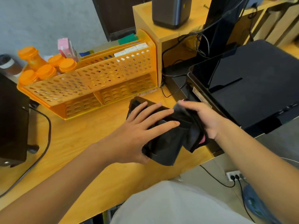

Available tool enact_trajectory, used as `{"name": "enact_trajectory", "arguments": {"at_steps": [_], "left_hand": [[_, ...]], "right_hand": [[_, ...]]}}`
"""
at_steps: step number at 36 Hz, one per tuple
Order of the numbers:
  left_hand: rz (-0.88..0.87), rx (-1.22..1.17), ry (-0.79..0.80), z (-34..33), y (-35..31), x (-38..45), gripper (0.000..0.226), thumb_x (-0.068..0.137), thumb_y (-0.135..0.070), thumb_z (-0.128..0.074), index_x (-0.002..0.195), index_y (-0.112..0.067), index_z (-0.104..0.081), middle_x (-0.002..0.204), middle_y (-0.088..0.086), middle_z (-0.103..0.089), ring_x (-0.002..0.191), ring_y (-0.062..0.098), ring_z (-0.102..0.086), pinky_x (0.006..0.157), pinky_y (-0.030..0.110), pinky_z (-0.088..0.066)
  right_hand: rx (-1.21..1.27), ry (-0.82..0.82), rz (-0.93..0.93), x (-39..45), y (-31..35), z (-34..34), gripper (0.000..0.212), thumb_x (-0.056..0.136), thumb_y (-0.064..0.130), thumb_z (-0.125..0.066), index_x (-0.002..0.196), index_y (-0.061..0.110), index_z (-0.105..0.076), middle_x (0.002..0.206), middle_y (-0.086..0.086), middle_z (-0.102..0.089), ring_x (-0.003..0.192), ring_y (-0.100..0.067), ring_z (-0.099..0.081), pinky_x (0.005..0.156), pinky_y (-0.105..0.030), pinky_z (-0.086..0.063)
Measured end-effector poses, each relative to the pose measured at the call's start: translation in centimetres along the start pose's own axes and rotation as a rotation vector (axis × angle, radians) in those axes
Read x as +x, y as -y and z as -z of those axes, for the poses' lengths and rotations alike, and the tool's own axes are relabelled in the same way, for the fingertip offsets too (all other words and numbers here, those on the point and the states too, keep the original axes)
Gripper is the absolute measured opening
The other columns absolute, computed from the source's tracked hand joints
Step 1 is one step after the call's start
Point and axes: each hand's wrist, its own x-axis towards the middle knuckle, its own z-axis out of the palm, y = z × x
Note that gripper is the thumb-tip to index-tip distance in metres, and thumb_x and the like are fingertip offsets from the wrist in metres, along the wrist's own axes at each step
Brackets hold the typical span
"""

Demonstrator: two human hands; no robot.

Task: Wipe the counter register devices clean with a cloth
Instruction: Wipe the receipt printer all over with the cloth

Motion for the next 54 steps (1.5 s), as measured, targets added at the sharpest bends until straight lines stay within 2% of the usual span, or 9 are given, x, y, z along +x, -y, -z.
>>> {"name": "enact_trajectory", "arguments": {"at_steps": [4,14,19,24,27,33,41,48,54], "left_hand": [[0.029,0.022,-0.086,0.5,0.4,-0.2,0.117,0.068,-0.048,-0.083,0.163,-0.04,-0.015,0.174,0.002,-0.004,0.16,0.031,0.006,0.128,0.051,0.004],[0.176,-0.335,-0.171,0.5,1.7,-1.7,0.108,0.073,-0.034,-0.091,0.153,-0.052,-0.019,0.164,-0.03,-0.001,0.159,0.021,-0.006,0.12,0.041,-0.024],[0.221,-0.327,-0.303,-1.3,1.2,-2.3,0.098,0.084,-0.045,-0.073,0.157,-0.056,-0.008,0.17,-0.014,0.005,0.161,0.021,-0.003,0.122,0.038,-0.024],[0.81,-1.07,-0.671,-4.0,-0.5,-2.3,0.114,0.066,-0.043,-0.092,0.147,-0.071,-0.017,0.164,-0.02,-0.026,0.144,0.006,-0.042,0.107,0.032,-0.049],[1.092,-1.849,-0.624,-5.4,-0.5,-1.5,0.075,0.079,-0.027,-0.078,0.148,-0.031,-0.05,0.148,0.003,-0.058,0.124,0.025,-0.064,0.101,0.047,-0.053],[0.792,-2.548,-0.463,-5.8,-0.7,0.1,0.077,0.092,-0.07,-0.055,0.146,-0.016,-0.059,0.151,0.015,-0.056,0.138,0.036,-0.054,0.117,0.05,-0.039],[1.02,-2.624,-0.537,-10.2,-0.3,-0.6,0.074,0.099,-0.067,-0.042,0.157,-0.022,-0.045,0.164,0.014,-0.039,0.154,0.039,-0.027,0.127,0.057,-0.01],[0.808,-2.626,-0.653,-11.6,-0.1,-2.9,0.056,0.088,-0.059,-0.064,0.13,-0.022,-0.073,0.14,0.016,-0.065,0.124,0.047,-0.061,0.12,0.066,-0.022],[0.788,-2.452,-0.669,-10.3,0.2,-3.1,0.067,0.061,-0.052,-0.091,0.119,-0.022,-0.077,0.12,0.014,-0.073,0.105,0.039,-0.07,0.096,0.058,-0.051]], "right_hand": [[0.268,0.011,0.099,0.4,-0.7,-0.3,0.033,0.1,0.041,-0.053,0.11,0.01,-0.059,0.106,-0.013,-0.06,0.092,-0.028,-0.063,0.087,-0.043,-0.048],[0.37,0.157,0.05,-0.3,-0.4,-1.1,0.029,0.071,0.024,-0.085,0.095,0.009,-0.077,0.099,-0.013,-0.075,0.093,-0.028,-0.072,0.088,-0.037,-0.055],[0.433,0.123,0.122,-0.4,-0.8,-1.5,0.026,0.088,0.027,-0.059,0.089,0.008,-0.077,0.096,-0.011,-0.076,0.092,-0.026,-0.072,0.086,-0.037,-0.058],[0.448,0.149,0.187,-1.2,-0.5,-2.1,0.027,0.09,0.024,-0.058,0.094,0.007,-0.079,0.1,-0.012,-0.077,0.093,-0.026,-0.075,0.082,-0.036,-0.06],[0.401,0.119,0.225,-1.3,-0.3,-2.8,0.025,0.077,0.02,-0.075,0.097,0.006,-0.08,0.107,-0.014,-0.076,0.099,-0.028,-0.074,0.088,-0.038,-0.06],[0.285,-0.025,0.267,-0.6,-1.4,-4.9,0.024,0.082,0.017,-0.063,0.094,0.008,-0.082,0.107,-0.016,-0.076,0.094,-0.028,-0.076,0.079,-0.037,-0.062],[0.081,-0.11,0.197,-1.8,-1.8,-5.4,0.027,0.084,0.023,-0.075,0.108,0.012,-0.078,0.121,-0.019,-0.073,0.109,-0.033,-0.072,0.084,-0.04,-0.061],[0.198,-0.381,0.503,-4.3,-2.0,-5.2,0.036,0.099,0.035,-0.056,0.132,0.024,-0.066,0.128,-0.002,-0.072,0.12,-0.021,-0.068,0.103,-0.042,-0.05],[-0.586,-0.171,0.826,-5.8,-2.8,-9.5,0.049,0.102,0.038,-0.048,0.148,0.054,-0.041,0.155,0.027,-0.042,0.151,0.0,-0.026,0.125,-0.038,-0.02]]}}
